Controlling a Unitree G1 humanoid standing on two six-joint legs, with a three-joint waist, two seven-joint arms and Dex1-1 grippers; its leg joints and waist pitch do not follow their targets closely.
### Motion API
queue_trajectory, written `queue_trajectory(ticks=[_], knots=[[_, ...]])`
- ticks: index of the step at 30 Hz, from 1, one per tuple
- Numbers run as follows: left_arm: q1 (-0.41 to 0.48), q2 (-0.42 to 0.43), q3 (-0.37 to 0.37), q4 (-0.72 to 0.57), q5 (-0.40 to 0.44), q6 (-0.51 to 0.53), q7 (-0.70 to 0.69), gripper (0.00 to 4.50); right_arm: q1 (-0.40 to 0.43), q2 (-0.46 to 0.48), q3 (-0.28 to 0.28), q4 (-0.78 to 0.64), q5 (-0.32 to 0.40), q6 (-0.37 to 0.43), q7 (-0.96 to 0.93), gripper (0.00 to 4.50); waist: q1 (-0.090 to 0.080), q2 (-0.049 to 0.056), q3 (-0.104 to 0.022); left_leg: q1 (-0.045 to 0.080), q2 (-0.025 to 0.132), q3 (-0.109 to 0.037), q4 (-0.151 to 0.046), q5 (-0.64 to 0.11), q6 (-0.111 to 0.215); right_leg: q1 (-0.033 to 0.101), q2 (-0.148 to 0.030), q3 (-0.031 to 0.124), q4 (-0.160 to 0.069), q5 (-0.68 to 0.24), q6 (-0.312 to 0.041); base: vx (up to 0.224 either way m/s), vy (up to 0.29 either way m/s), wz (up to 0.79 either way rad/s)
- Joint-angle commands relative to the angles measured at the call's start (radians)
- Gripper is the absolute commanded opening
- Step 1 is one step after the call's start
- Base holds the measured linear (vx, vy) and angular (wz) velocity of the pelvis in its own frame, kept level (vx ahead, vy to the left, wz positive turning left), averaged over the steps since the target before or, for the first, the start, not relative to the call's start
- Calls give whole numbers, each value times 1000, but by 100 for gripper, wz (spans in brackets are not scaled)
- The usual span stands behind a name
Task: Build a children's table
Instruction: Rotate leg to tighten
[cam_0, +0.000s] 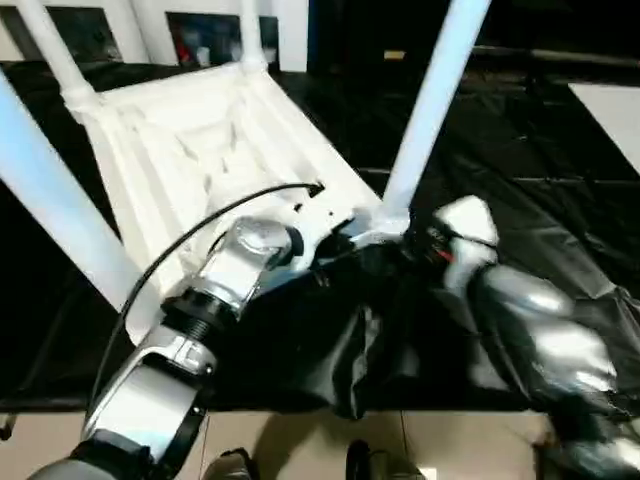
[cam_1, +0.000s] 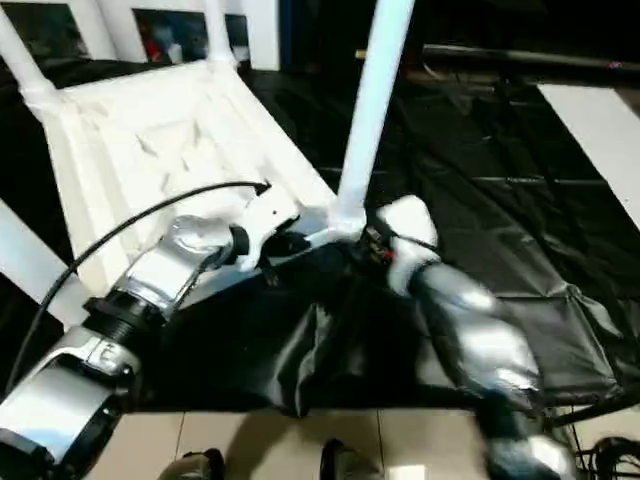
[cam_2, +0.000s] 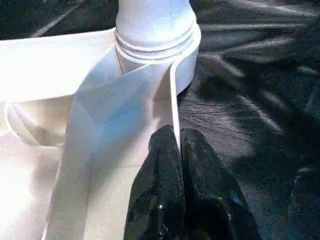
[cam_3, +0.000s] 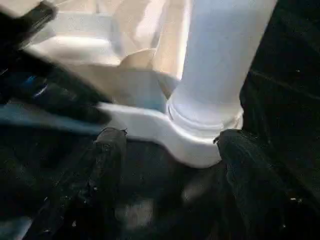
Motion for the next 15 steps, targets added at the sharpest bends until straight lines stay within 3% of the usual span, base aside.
queue_trajectory(ticks=[1,3,4,7,8,10,12,13,15], knots=[[25,1,5,1,-4,-32,6,0,21,-29,-13,-51,30,17,55,316,4,-8,-70,2,13,1,-50,-132,117,71,-59,35,-47,-159,-221,0,0,0],[33,-6,28,-23,-32,-40,-4,0,41,-58,-26,-71,48,25,83,316,2,-6,-68,3,13,0,-51,-160,112,67,-61,34,-52,-217,-217,0,0,0],[38,-9,39,-43,-49,-25,-16,27,45,-65,-32,-73,49,24,83,317,1,-7,-67,4,13,2,-51,-171,110,66,-60,34,-55,-239,-214,0,0,0],[53,-7,53,-102,-83,7,-48,47,43,-63,-47,-81,58,42,73,318,-2,-8,-67,2,13,1,-52,-169,96,65,-63,35,-57,-283,-206,0,0,0],[59,-6,59,-125,-95,22,-56,47,40,-58,-50,-87,66,50,72,318,0,-5,-70,6,14,2,-51,-161,98,63,-61,36,-55,-265,-211,0,0,0],[68,-6,76,-175,-120,50,-60,66,35,-48,-47,-94,75,58,72,318,1,-3,-72,3,17,2,-49,-123,109,65,-60,35,-45,-190,-232,0,0,0],[78,-5,96,-242,-151,91,-65,95,26,-36,-42,-95,82,60,63,318,2,-2,-79,2,20,3,-42,-48,136,67,-58,36,-24,-46,-273,0,0,0],[83,-4,103,-272,-164,108,-70,95,21,-30,-40,-94,85,62,57,318,2,-6,-78,-2,17,5,-39,-23,153,68,-56,36,-19,0,-285,0,0,0],[104,3,110,-356,-197,175,-84,111,3,-16,-32,-84,93,68,59,318,3,-8,-74,-4,16,9,-37,-28,164,67,-57,36,-19,-4,-288,0,0,0]])
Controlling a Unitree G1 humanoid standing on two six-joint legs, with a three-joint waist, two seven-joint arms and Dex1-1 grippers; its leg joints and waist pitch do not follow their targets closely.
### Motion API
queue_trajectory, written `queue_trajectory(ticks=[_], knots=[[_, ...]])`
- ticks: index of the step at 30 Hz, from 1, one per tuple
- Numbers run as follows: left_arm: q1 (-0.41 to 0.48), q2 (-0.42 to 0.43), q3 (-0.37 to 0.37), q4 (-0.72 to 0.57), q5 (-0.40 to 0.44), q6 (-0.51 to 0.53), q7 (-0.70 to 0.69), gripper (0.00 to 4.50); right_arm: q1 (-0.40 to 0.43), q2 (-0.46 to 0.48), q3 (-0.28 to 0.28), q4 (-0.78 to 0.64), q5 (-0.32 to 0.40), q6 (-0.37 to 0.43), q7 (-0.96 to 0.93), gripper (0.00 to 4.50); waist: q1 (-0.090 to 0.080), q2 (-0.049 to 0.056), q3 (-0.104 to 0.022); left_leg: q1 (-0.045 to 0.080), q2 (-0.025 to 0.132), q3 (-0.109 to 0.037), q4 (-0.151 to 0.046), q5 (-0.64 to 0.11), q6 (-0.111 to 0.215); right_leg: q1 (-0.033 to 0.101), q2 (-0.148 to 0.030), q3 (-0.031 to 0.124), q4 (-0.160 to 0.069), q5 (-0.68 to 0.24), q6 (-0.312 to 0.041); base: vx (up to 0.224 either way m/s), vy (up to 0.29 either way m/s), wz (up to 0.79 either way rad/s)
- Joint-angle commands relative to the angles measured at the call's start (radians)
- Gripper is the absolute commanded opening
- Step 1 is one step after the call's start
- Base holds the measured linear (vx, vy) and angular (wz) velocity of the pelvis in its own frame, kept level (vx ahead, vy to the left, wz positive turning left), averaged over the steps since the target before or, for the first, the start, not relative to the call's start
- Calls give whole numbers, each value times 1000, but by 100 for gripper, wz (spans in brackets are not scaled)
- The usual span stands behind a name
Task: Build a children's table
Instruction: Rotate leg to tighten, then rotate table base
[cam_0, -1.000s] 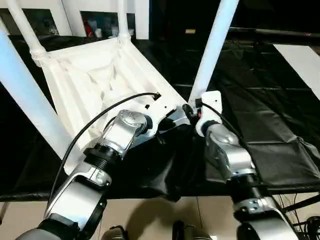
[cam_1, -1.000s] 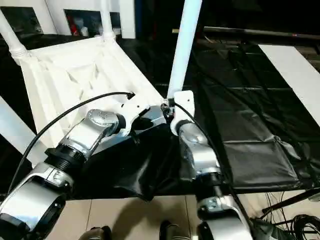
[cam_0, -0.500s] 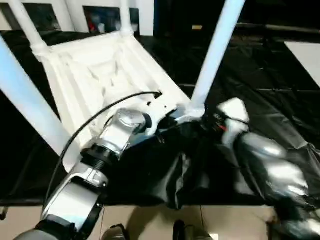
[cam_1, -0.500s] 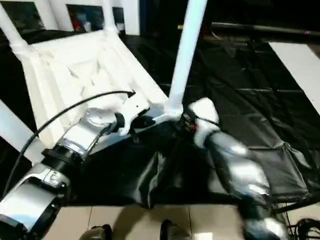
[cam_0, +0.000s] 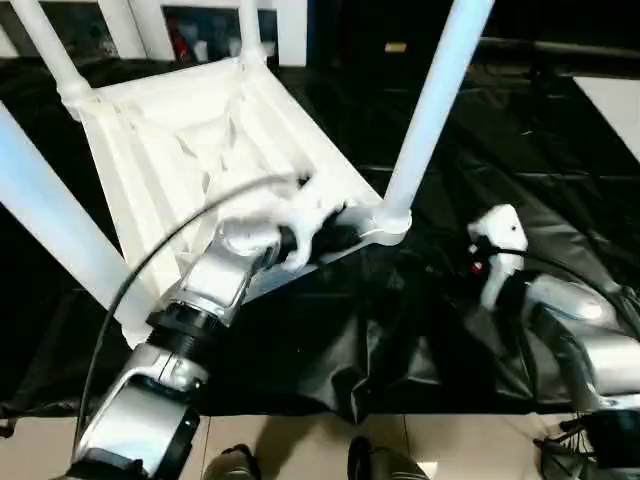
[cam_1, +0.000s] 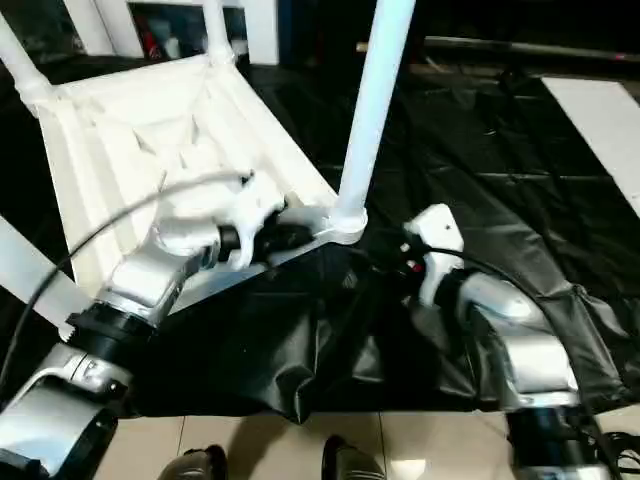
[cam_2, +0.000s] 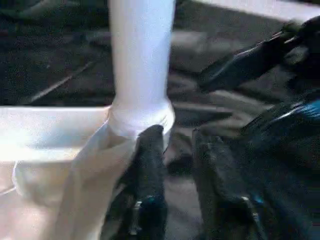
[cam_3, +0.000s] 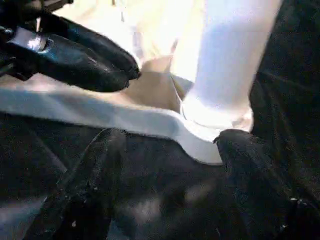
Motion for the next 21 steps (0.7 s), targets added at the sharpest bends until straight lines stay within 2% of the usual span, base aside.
queue_trajectory(ticks=[1,2,4,6,8,9,10,11,14,16,17,19,20,21], knots=[[31,10,2,-92,-34,77,-25,115,-13,5,9,-9,18,10,3,318,4,-11,-74,12,17,0,-45,-48,159,80,-59,36,-30,-38,-278,0,0,0],[38,15,-2,-109,-36,94,-28,138,-17,7,12,-6,18,9,5,318,4,-13,-72,13,16,1,-46,-69,152,78,-58,35,-36,-88,-266,0,0,0],[68,37,-21,-176,-40,159,-48,146,-29,17,18,3,22,11,11,318,4,-12,-69,13,16,1,-47,-91,139,76,-58,36,-39,-135,-252,0,0,0],[121,80,-56,-276,-32,245,-65,153,-51,32,24,28,16,7,12,318,0,-8,-68,17,20,-2,-51,-126,107,73,-61,37,-43,-219,-225,0,0,0],[147,99,-65,-319,-26,276,-56,189,-62,40,25,43,11,1,10,318,-2,-5,-66,19,18,-1,-52,-136,92,69,-56,37,-49,-247,-211,0,0,0],[168,110,-67,-351,-26,299,-43,189,-69,45,26,54,12,-2,10,318,-3,-1,-69,22,20,-1,-52,-134,83,68,-55,38,-45,-232,-216,0,0,0],[182,118,-68,-373,-25,314,-34,193,-74,47,28,62,13,-5,10,318,-4,-3,-67,16,17,-2,-53,-128,80,71,-52,36,-46,-225,-212,0,0,0],[184,119,-68,-378,-25,317,-32,205,-75,48,28,63,13,-6,10,318,-3,-1,-70,20,19,-2,-53,-126,76,71,-54,37,-42,-214,-214,0,0,0],[225,130,-69,-441,-22,348,-2,237,-86,56,34,77,22,-11,25,318,-3,1,-70,18,18,-2,-52,-110,80,72,-51,36,-39,-169,-222,0,0,0],[284,126,-70,-509,-15,357,38,252,-98,68,49,92,24,-18,42,318,-3,0,-74,16,18,-1,-48,-84,95,76,-51,37,-31,-103,-240,0,0,0],[284,126,-70,-509,-15,357,38,276,-98,68,49,92,24,-18,42,318,-3,1,-74,16,19,-2,-48,-83,98,76,-52,37,-30,-96,-245,0,0,0],[318,121,-69,-528,-11,337,53,281,-105,77,58,101,25,-20,50,318,-3,0,-73,14,17,-1,-48,-90,103,77,-51,36,-33,-109,-239,0,0,0],[354,119,-69,-537,1,283,63,286,-112,86,70,107,22,-26,55,318,-2,3,-73,14,17,-2,-48,-94,104,76,-52,36,-35,-117,-237,0,0,0],[389,125,-69,-553,6,256,67,297,-119,97,80,114,19,-30,61,318,-5,3,-74,12,17,-4,-49,-106,98,79,-54,35,-36,-133,-232,0,0,0]])
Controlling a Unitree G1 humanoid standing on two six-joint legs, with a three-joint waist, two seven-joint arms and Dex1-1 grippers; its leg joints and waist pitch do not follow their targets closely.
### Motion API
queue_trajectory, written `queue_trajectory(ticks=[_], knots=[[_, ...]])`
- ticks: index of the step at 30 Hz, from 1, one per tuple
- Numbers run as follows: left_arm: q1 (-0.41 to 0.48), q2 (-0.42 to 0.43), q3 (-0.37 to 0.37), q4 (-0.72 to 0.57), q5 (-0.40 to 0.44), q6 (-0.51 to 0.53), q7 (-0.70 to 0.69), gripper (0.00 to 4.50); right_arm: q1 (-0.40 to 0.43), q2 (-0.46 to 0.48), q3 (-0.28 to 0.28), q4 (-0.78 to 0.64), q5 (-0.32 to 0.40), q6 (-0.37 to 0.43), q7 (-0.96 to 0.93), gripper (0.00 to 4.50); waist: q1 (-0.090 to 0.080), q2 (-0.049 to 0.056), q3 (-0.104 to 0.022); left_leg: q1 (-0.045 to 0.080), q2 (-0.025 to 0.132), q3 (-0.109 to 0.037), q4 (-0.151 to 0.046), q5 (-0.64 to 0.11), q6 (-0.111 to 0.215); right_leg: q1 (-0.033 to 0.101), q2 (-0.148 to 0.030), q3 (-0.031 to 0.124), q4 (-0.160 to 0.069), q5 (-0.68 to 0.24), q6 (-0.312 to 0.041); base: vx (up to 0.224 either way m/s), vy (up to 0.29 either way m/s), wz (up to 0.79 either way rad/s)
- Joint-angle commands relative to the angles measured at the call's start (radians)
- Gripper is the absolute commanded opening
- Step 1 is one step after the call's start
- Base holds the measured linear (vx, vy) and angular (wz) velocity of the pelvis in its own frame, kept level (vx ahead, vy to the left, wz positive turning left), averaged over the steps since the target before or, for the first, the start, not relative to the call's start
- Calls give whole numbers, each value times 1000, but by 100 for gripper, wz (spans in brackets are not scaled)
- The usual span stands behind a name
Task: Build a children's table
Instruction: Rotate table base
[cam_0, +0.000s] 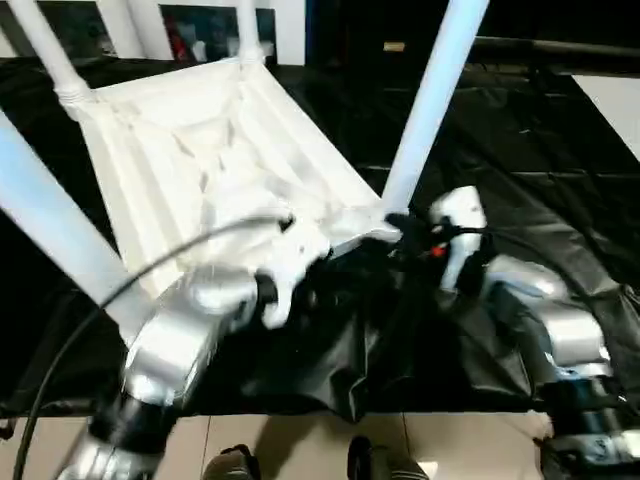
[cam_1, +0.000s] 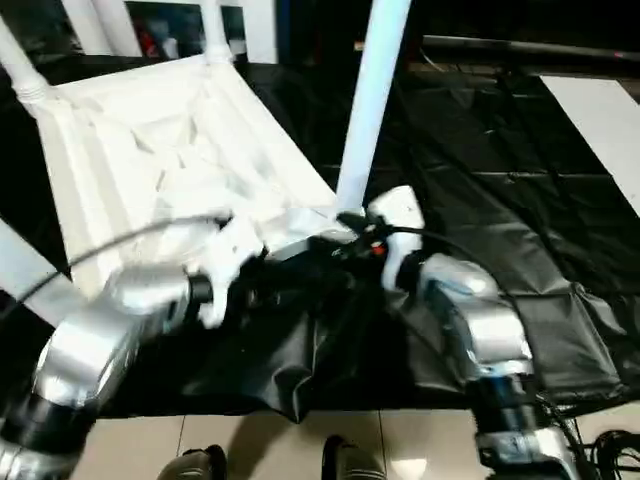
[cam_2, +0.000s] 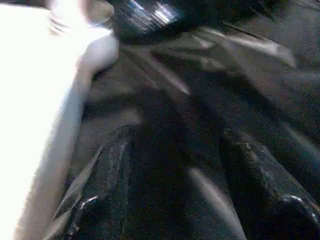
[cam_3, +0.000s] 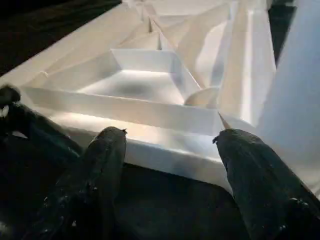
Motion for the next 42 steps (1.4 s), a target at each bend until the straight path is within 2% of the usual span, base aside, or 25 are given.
queue_trajectory(ticks=[1,3,4,5,6,7,8,9,10,12,13,15,17,22,24,26,27,28,29,30,31,33,37,41,42], knots=[[45,13,-4,-32,21,-64,13,297,-11,10,24,17,-6,-26,15,318,6,7,-75,14,15,-3,-52,-115,95,74,-52,36,-47,-142,-226,0,0,0],[105,39,2,-52,27,-123,15,322,-27,31,41,39,-20,-48,17,318,1,6,-75,8,17,-6,-54,-125,92,76,-53,34,-47,-150,-225,0,0,0],[139,53,12,-66,17,-149,3,328,-39,47,49,55,-25,-63,15,318,3,9,-75,15,17,-5,-54,-141,85,71,-52,35,-50,-165,-222,0,0,0],[161,63,19,-77,6,-151,-8,336,-49,58,54,67,-29,-74,12,318,0,9,-73,13,17,-5,-56,-154,78,72,-51,35,-51,-182,-220,0,0,0],[184,75,24,-94,-3,-159,-15,349,-62,74,56,86,-37,-88,2,318,3,13,-74,20,19,-4,-56,-160,71,66,-52,36,-51,-188,-221,0,0,0],[184,75,24,-94,-3,-159,-15,361,-62,74,56,86,-37,-88,2,318,2,12,-72,18,18,-4,-58,-159,66,68,-48,36,-50,-187,-219,0,0,0],[197,83,28,-106,-5,-165,-16,368,-72,85,57,101,-44,-101,-9,318,5,16,-74,22,20,-4,-56,-156,62,66,-50,36,-48,-179,-222,0,0,0],[234,99,35,-123,11,-206,2,374,-107,115,50,153,-59,-138,-51,318,5,14,-75,25,21,-3,-57,-153,60,64,-47,36,-46,-162,-229,0,0,0],[258,109,38,-129,24,-243,13,394,-129,132,44,186,-68,-157,-79,318,2,14,-73,17,20,-6,-60,-152,55,69,-49,34,-44,-162,-230,0,0,0],[274,112,43,-133,25,-257,15,405,-144,142,39,207,-73,-170,-96,318,1,17,-76,21,18,-4,-57,-145,52,68,-48,36,-40,-141,-229,0,0,0],[296,109,57,-127,28,-289,24,413,-168,156,26,241,-75,-181,-124,318,4,20,-78,25,18,-3,-55,-132,54,66,-46,37,-38,-111,-230,0,0,0],[332,113,73,-112,37,-360,47,424,-204,173,6,299,-82,-211,-170,318,1,18,-79,22,17,-1,-54,-124,60,69,-46,38,-35,-79,-243,0,0,0],[366,112,97,-85,49,-432,79,431,-250,190,-23,370,-90,-237,-236,318,-1,19,-77,21,15,-1,-55,-136,63,68,-46,36,-38,-91,-245,0,0,0],[402,124,109,-69,58,-460,95,441,-302,206,-76,462,-88,-280,-331,318,3,21,-75,25,17,0,-55,-150,60,65,-45,38,-34,-106,-237,0,0,0],[415,120,113,-61,60,-478,114,441,-329,200,-114,528,-92,-310,-420,318,4,21,-74,28,17,1,-54,-160,48,63,-44,38,-34,-119,-236,0,0,0],[418,121,111,-54,65,-490,120,441,-337,194,-128,552,-95,-324,-456,318,5,21,-73,28,16,2,-53,-180,42,61,-44,38,-36,-140,-228,0,0,0],[423,122,110,-50,70,-503,124,441,-358,181,-169,600,-84,-340,-522,318,5,22,-72,30,16,2,-53,-201,32,56,-45,39,-38,-168,-219,0,0,0],[423,122,110,-50,70,-503,124,441,-358,181,-169,600,-84,-340,-522,318,5,22,-72,30,16,2,-53,-201,32,56,-45,39,-38,-168,-219,0,0,0],[434,116,112,-47,75,-527,135,441,-385,157,-214,663,-71,-371,-581,318,6,18,-69,30,16,3,-53,-223,25,55,-46,39,-40,-193,-212,0,0,0],[434,116,112,-47,75,-528,135,441,-386,157,-215,664,-71,-372,-582,318,10,19,-68,32,15,4,-52,-242,17,51,-45,40,-42,-219,-203,0,0,0],[443,114,111,-43,79,-549,142,441,-402,133,-240,704,-69,-396,-613,318,17,21,-66,41,17,7,-51,-264,10,42,-43,41,-48,-242,-192,0,0,0],[448,116,109,-41,83,-560,143,441,-408,119,-247,719,-72,-407,-622,318,28,21,-65,49,17,12,-50,-278,10,35,-38,42,-50,-249,-181,0,0,0],[463,115,113,-26,80,-611,147,441,-432,85,-260,777,-75,-440,-634,318,32,14,-65,24,13,3,-54,-273,8,48,-42,41,-46,-294,-144,0,0,0],[466,113,129,-3,61,-660,143,441,-445,72,-262,804,-70,-453,-636,318,23,13,-66,23,11,1,-53,-286,9,46,-43,41,-49,-313,-138,0,0,0],[470,110,148,18,29,-700,124,441,-454,69,-259,821,-73,-464,-629,318,22,14,-66,23,11,1,-52,-285,12,45,-44,40,-50,-312,-141,0,0,0]])
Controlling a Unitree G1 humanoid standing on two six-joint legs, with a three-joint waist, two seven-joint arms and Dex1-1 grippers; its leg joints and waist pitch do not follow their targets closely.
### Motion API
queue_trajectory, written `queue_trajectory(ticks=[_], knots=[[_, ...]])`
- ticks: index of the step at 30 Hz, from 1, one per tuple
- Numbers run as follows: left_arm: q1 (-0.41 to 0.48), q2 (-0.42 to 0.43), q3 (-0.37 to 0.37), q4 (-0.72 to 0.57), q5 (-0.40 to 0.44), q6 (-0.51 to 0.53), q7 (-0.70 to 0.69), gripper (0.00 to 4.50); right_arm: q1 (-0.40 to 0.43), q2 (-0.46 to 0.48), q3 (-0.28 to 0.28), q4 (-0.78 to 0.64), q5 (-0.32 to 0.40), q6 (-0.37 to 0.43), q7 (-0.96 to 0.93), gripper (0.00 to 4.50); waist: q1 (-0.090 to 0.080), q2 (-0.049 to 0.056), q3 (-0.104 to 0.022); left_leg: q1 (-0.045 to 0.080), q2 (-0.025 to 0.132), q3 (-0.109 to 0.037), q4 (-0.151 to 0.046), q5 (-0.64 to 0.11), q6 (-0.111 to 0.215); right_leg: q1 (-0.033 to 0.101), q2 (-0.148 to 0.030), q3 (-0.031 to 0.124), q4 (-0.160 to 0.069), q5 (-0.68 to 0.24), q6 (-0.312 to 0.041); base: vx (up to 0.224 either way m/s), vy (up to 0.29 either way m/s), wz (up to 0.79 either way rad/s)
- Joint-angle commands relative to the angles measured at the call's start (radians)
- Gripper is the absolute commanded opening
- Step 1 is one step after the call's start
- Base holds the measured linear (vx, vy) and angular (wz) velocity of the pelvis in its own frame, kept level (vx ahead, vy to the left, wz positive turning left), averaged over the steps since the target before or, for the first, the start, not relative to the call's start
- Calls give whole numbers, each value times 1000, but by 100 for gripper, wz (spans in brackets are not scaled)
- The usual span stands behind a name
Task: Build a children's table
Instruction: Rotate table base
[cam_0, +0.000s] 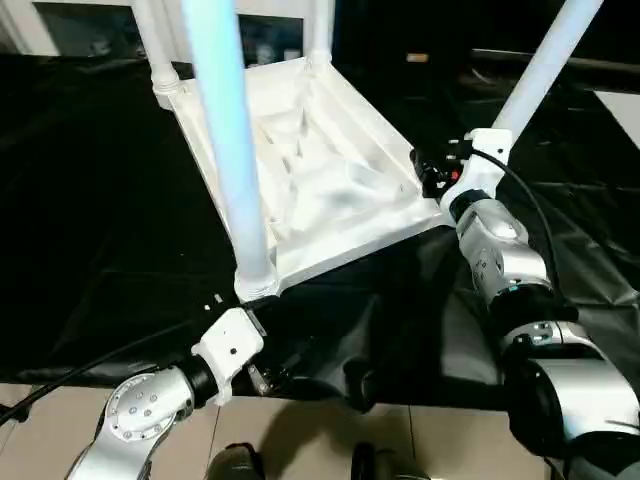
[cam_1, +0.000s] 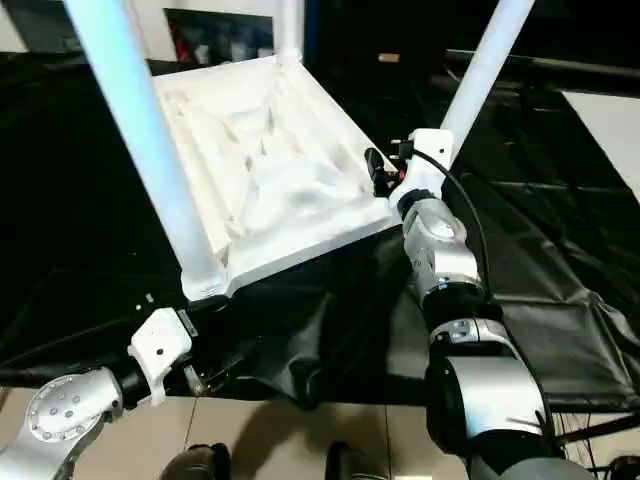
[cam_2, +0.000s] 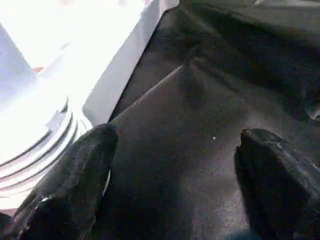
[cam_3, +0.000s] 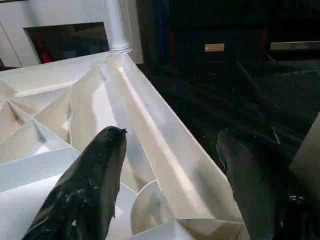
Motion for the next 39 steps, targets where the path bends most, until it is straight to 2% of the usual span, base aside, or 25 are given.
queue_trajectory(ticks=[1,2,3,6,7,8,9,10,11,12,14,15,16,18,21,24,25,26,27,30,31,33,34,35,39], knots=[[11,3,56,28,-26,-40,-3,441,-13,-49,-43,22,2,-31,-32,318,-11,10,-66,24,10,-2,-68,-282,21,43,-42,33,-70,-317,-149,0,0,0],[29,4,109,60,-117,-102,-68,441,-21,-51,-34,38,-8,-41,-2,318,-10,12,-66,25,8,-2,-67,-281,23,42,-44,33,-71,-321,-150,0,0,0],[36,6,125,67,-145,-116,-87,441,-23,-52,-31,42,-11,-44,9,318,-13,10,-66,20,8,-3,-69,-272,23,46,-45,33,-68,-313,-157,0,0,0],[79,50,174,86,-243,-59,-197,441,-4,-47,5,8,-30,-41,80,318,-16,13,-62,24,11,-3,-70,-286,27,41,-41,32,-67,-306,-167,0,0,0],[92,65,189,91,-271,-38,-229,441,2,-46,15,-1,-36,-42,95,318,-17,13,-61,22,11,-3,-71,-291,26,42,-40,32,-67,-313,-168,0,0,0],[92,65,189,91,-271,-38,-229,441,2,-46,15,-1,-36,-42,95,318,-19,13,-61,23,10,-3,-72,-301,25,42,-40,32,-68,-329,-162,0,0,0],[136,129,237,98,-343,10,-311,441,31,-42,41,-36,-42,-38,135,318,-19,11,-58,26,10,-3,-72,-301,27,40,-40,33,-69,-336,-157,0,0,0],[162,163,275,96,-386,33,-351,441,56,-41,61,-66,-48,-36,158,318,-21,8,-55,19,10,-5,-75,-294,29,41,-42,34,-67,-341,-155,0,0,0],[165,168,282,96,-391,34,-356,441,61,-40,64,-73,-49,-35,161,318,-21,8,-55,19,10,-5,-75,-294,29,41,-42,34,-67,-341,-155,0,0,0],[181,195,326,92,-424,42,-384,441,94,-39,82,-113,-53,-32,182,318,-27,10,-54,23,13,-7,-80,-308,27,40,-38,34,-71,-350,-148,0,0,0],[154,204,382,112,-466,26,-374,441,139,-37,87,-164,-55,-18,175,318,-30,5,-52,27,13,-4,-80,-305,27,38,-34,36,-71,-322,-157,0,0,0],[136,204,404,123,-483,21,-366,441,157,-35,87,-187,-53,-9,172,318,-27,9,-52,31,13,-2,-80,-297,25,37,-34,38,-70,-304,-160,0,0,0],[121,204,422,130,-501,22,-362,441,175,-34,89,-208,-54,-3,173,318,-28,11,-54,30,14,-3,-80,-289,23,39,-36,38,-66,-289,-166,0,0,0],[79,205,452,127,-543,54,-349,441,226,-35,101,-272,-61,28,174,318,-29,5,-53,27,13,-3,-81,-268,16,45,-36,39,-61,-261,-166,0,0,0],[2,199,461,98,-602,117,-319,441,313,-42,126,-358,-87,88,154,318,-33,6,-55,27,11,-3,-79,-245,10,47,-37,42,-57,-239,-166,0,0,0],[-62,183,441,82,-640,151,-309,441,360,-44,120,-390,-108,145,94,318,-33,4,-57,27,8,-1,-78,-228,6,50,-35,44,-56,-225,-165,0,0,0],[-79,176,437,81,-651,161,-309,450,372,-43,115,-398,-109,161,77,345,-34,3,-59,28,8,0,-76,-225,6,50,-35,45,-54,-209,-170,0,0,0],[-95,168,429,78,-666,176,-311,450,382,-44,110,-403,-115,172,59,352,-37,0,-56,22,6,-2,-78,-223,2,54,-33,45,-54,-213,-164,0,0,0],[-106,163,425,76,-677,188,-314,450,391,-45,108,-412,-118,181,47,352,-36,1,-55,26,4,-1,-76,-232,-3,50,-34,47,-55,-236,-155,0,0,0],[-145,145,402,82,-675,199,-311,450,412,-45,112,-437,-117,221,49,381,-37,1,-56,28,4,1,-74,-241,-1,49,-31,49,-59,-241,-148,0,0,0],[-173,130,392,91,-679,206,-305,450,415,-47,125,-439,-138,252,37,397,-37,0,-57,28,4,1,-74,-237,0,49,-30,49,-59,-236,-149,0,0,0],[-188,124,383,91,-686,217,-305,450,414,-48,135,-438,-147,272,38,401,-35,0,-58,29,3,1,-73,-231,0,50,-31,49,-58,-230,-152,0,0,0],[-203,117,374,83,-705,236,-306,450,410,-50,148,-428,-154,288,49,401,-37,-3,-58,25,3,1,-73,-223,0,53,-32,49,-56,-227,-152,0,0,0],[-212,112,369,75,-719,252,-306,450,410,-51,157,-428,-157,302,56,401,-37,-3,-58,28,3,1,-72,-222,-1,51,-32,49,-56,-230,-153,0,0,0],[-237,105,352,50,-752,300,-301,450,402,-48,166,-421,-156,315,66,401,-38,-6,-59,26,3,2,-71,-215,3,52,-32,49,-55,-218,-157,0,0,0]])
